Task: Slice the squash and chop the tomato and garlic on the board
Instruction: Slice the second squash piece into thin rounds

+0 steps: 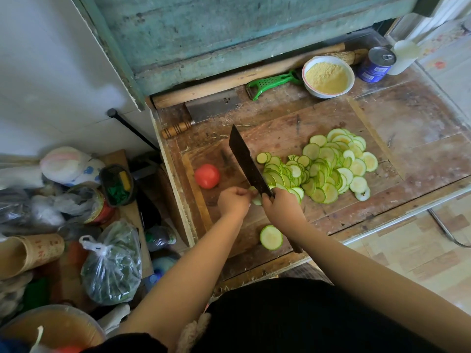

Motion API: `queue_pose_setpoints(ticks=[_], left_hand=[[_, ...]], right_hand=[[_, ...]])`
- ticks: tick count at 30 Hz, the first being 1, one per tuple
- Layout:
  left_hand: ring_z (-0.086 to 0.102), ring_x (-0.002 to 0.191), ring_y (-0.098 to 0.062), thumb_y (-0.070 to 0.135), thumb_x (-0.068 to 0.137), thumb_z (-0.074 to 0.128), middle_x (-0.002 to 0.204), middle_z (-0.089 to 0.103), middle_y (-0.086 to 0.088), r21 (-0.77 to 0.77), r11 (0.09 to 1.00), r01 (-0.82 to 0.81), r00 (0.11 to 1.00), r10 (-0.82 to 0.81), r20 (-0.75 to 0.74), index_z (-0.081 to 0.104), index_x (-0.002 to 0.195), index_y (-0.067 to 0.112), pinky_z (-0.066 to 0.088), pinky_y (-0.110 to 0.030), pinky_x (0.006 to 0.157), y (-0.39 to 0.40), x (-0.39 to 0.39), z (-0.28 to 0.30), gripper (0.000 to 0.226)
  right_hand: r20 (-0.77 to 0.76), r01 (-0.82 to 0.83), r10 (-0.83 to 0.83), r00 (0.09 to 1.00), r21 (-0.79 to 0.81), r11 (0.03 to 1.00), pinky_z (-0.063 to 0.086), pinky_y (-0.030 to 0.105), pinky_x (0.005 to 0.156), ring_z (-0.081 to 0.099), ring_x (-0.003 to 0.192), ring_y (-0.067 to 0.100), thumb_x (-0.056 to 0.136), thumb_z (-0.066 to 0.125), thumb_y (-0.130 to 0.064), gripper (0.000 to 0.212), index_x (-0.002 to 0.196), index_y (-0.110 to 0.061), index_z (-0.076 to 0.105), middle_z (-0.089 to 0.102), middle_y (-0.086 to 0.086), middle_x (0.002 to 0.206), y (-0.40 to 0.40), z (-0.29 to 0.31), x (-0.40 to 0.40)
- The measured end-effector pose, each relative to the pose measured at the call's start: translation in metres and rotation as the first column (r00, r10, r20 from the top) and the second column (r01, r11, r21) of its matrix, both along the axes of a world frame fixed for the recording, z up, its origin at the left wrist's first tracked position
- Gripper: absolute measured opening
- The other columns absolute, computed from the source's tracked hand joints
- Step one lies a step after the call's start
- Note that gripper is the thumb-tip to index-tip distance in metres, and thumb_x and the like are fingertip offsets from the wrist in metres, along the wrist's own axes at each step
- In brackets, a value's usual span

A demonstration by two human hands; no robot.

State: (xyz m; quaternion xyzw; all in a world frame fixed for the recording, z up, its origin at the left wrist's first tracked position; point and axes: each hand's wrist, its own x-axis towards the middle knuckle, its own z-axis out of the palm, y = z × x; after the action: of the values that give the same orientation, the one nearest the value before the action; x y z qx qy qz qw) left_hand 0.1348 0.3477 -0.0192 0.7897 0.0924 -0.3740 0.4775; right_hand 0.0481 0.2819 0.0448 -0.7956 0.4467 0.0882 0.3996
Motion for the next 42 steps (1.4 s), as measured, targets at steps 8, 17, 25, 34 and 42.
queue_pose_setpoints(ticks=[8, 17, 25, 34, 42], left_hand=[[0.070, 0.079, -0.022, 0.021, 0.073, 0.080, 0.066, 0.068, 0.000, 0.000, 1.000, -0.017, 1.000, 0.017, -0.001, 0.065, 0.062, 0.021, 0.055, -0.041, 0.085, 0.004, -0.002, 0.001, 0.019], [0.070, 0.081, -0.021, 0.022, 0.074, 0.079, 0.068, 0.069, 0.002, 0.004, 0.999, -0.033, 0.999, 0.033, -0.008, 0.068, 0.064, 0.022, 0.055, -0.039, 0.086, 0.006, -0.004, 0.001, 0.016], [0.069, 0.082, -0.020, 0.023, 0.076, 0.078, 0.069, 0.068, 0.003, 0.010, 0.999, -0.039, 0.999, 0.039, -0.002, 0.065, 0.065, 0.024, 0.052, -0.031, 0.079, 0.006, -0.004, 0.001, 0.017], [0.069, 0.082, -0.023, 0.017, 0.075, 0.078, 0.067, 0.067, 0.002, -0.004, 0.999, -0.043, 0.999, 0.043, -0.024, 0.068, 0.063, 0.020, 0.055, -0.040, 0.086, 0.006, -0.002, 0.000, 0.016], [0.069, 0.082, -0.024, 0.017, 0.076, 0.077, 0.069, 0.068, 0.001, -0.015, 0.999, -0.031, 0.999, 0.031, -0.029, 0.068, 0.066, 0.019, 0.055, -0.040, 0.087, 0.006, -0.001, -0.001, 0.014]], right_hand=[[0.049, 0.012, -0.012, 0.999, -0.002, 1.000, 0.035, 0.028, 0.046, 0.048, 0.051, 0.019, 0.096, 0.047, -0.025, 0.026, 0.084, -0.004, 0.059, 0.055, 0.007, 0.061, -0.002, 0.018, -0.018], [0.038, 0.010, -0.011, 0.999, 0.008, 1.000, 0.052, 0.038, 0.055, 0.050, 0.049, 0.020, 0.095, 0.048, -0.024, 0.027, 0.081, -0.004, 0.057, 0.054, 0.003, 0.059, 0.002, 0.028, -0.023], [0.044, 0.011, -0.012, 0.999, 0.007, 1.000, 0.052, 0.037, 0.056, 0.050, 0.048, 0.017, 0.096, 0.047, -0.024, 0.024, 0.080, -0.007, 0.055, 0.054, 0.003, 0.059, 0.002, 0.027, -0.023], [0.006, -0.006, 0.006, 1.000, 0.001, 1.000, 0.051, 0.034, 0.055, 0.049, 0.050, 0.017, 0.096, 0.046, -0.024, 0.023, 0.083, -0.007, 0.054, 0.051, 0.001, 0.059, -0.001, 0.020, -0.016], [-0.039, -0.012, 0.012, 0.999, 0.001, 1.000, 0.032, 0.026, 0.050, 0.050, 0.063, 0.024, 0.096, 0.045, -0.023, 0.025, 0.086, -0.004, 0.056, 0.049, 0.001, 0.062, -0.001, 0.008, -0.005]])
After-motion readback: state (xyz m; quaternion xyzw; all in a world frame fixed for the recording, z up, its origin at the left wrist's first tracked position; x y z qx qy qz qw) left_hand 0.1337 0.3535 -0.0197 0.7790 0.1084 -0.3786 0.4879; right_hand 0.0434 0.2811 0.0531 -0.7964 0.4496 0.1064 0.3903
